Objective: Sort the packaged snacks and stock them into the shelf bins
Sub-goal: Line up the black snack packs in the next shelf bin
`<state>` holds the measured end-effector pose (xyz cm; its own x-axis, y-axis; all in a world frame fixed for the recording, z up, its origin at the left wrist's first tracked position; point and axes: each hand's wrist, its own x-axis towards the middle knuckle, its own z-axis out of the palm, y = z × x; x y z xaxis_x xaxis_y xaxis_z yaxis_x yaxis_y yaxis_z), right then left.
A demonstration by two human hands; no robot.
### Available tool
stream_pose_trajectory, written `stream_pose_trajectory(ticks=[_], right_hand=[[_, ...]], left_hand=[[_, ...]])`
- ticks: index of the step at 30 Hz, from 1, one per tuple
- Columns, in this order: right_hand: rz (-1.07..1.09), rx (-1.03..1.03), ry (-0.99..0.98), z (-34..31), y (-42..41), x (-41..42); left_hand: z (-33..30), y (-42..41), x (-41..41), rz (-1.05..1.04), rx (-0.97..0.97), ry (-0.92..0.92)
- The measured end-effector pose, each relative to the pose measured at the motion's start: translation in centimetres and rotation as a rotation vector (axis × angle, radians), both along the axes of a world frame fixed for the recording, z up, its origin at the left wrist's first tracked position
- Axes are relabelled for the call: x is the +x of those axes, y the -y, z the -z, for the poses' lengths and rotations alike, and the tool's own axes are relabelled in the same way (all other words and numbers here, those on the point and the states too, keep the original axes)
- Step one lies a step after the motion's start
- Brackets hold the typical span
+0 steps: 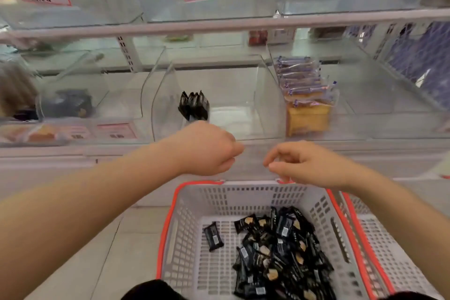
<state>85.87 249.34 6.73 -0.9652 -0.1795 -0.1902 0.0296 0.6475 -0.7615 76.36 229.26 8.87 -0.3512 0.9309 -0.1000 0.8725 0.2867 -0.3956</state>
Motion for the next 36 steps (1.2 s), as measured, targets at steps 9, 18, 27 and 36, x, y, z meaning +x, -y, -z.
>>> stream_pose_trajectory(ticks=[9, 18, 27, 36], right_hand=[[0.001, 0.439, 0.404, 17.3, -3.4, 6.8], [-0.153, 0.731, 0.483, 28.2, -5.9, 9.2], [0.075, 0.7, 0.466, 35.9, -5.7, 8.2], [0.152, 0.674, 0.397, 38.9, -7.4, 7.8]], left_hand=[[15.5, -3.7, 8.7, -0.242, -0.273, 0.411], [26.3, -5.9, 12.2, -0.44, -0.322, 0.625], [35.2, -6.4, 13.2, -0.818, -0.222, 0.936], [40.5, -8.9, 15.5, -0.994, -0.083, 1.075]])
